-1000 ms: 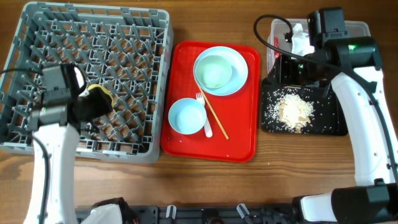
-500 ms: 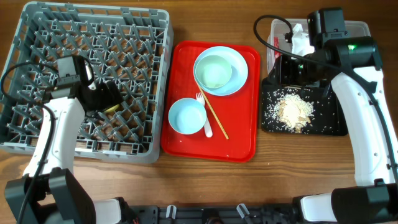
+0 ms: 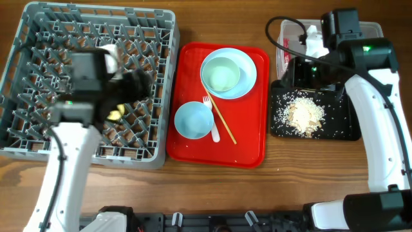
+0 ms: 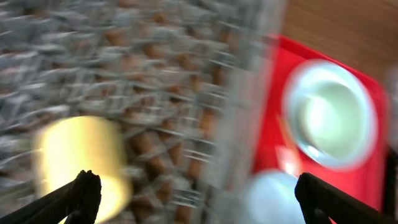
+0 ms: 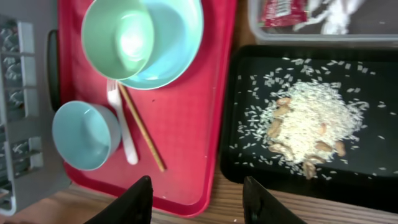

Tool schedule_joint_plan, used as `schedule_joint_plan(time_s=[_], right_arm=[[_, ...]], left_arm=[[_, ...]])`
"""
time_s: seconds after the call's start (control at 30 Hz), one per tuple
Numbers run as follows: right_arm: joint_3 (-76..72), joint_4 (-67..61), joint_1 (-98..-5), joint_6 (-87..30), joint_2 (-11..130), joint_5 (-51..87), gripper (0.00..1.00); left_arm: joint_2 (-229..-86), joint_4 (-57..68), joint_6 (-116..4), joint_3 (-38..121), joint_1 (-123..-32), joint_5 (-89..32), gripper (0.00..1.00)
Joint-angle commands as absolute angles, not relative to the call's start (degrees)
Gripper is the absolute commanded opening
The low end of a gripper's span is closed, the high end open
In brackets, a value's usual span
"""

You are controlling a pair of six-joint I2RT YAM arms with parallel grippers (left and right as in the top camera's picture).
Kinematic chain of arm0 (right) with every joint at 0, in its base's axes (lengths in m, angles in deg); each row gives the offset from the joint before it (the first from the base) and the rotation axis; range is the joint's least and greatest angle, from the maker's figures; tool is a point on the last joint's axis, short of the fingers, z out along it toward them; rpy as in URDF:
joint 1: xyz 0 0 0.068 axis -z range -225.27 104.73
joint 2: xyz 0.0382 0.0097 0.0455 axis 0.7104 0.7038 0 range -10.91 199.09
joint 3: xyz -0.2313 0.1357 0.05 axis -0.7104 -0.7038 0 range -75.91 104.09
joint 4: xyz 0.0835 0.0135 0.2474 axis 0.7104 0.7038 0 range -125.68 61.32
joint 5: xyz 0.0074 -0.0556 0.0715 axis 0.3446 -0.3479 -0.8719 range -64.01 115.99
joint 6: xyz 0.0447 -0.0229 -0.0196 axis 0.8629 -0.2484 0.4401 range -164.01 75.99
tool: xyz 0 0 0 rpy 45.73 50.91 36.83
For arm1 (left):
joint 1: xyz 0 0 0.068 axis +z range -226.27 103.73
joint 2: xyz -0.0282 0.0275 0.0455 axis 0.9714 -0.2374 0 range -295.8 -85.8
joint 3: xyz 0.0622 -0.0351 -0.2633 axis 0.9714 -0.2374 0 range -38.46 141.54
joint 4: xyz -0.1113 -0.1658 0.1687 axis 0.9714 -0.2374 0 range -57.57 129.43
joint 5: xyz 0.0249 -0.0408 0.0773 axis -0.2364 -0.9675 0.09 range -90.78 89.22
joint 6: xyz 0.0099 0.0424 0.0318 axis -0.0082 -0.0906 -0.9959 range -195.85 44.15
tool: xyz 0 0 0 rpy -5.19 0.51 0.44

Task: Sort waste into correct bins and load items into the dishwasher rack
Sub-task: 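Grasp the small light-blue bowl on the red tray with the left gripper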

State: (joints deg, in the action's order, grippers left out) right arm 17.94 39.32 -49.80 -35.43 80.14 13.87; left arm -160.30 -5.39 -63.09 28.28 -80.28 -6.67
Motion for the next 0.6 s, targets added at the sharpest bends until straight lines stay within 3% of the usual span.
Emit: schedule_joint_plan(time_s=[0.0,0.27,0.37,0.47,0.57], right_arm=[[18.9,39.7,-47.5,-34.9,79.6,15.7,0.47],[18.9,40.1,-45.2,-34.9,79.6,15.7,0.48],[18.9,40.1,-45.2,-34.9,79.6,15.7,0.48],[18.9,40.0,-45.2,-34.8,79.6,15.7,0.48],[18.9,40.0,-45.2,-34.9,79.6,15.7,0.48]], left_arm=[[-161.5,-5.8,-63.0,28.9,-90.3,-7.8,1.0],[-170.4,-3.9,-63.5,28.9,-104.7,-7.7,1.0],[-175.5,-2.4,-63.5,28.9,-108.1,-7.5,0.95],[-181.0,-1.6,-63.5,28.9,-110.6,-6.5,0.86],[-185.5,-1.4,-63.5,28.9,-112.2,-6.5,0.7]])
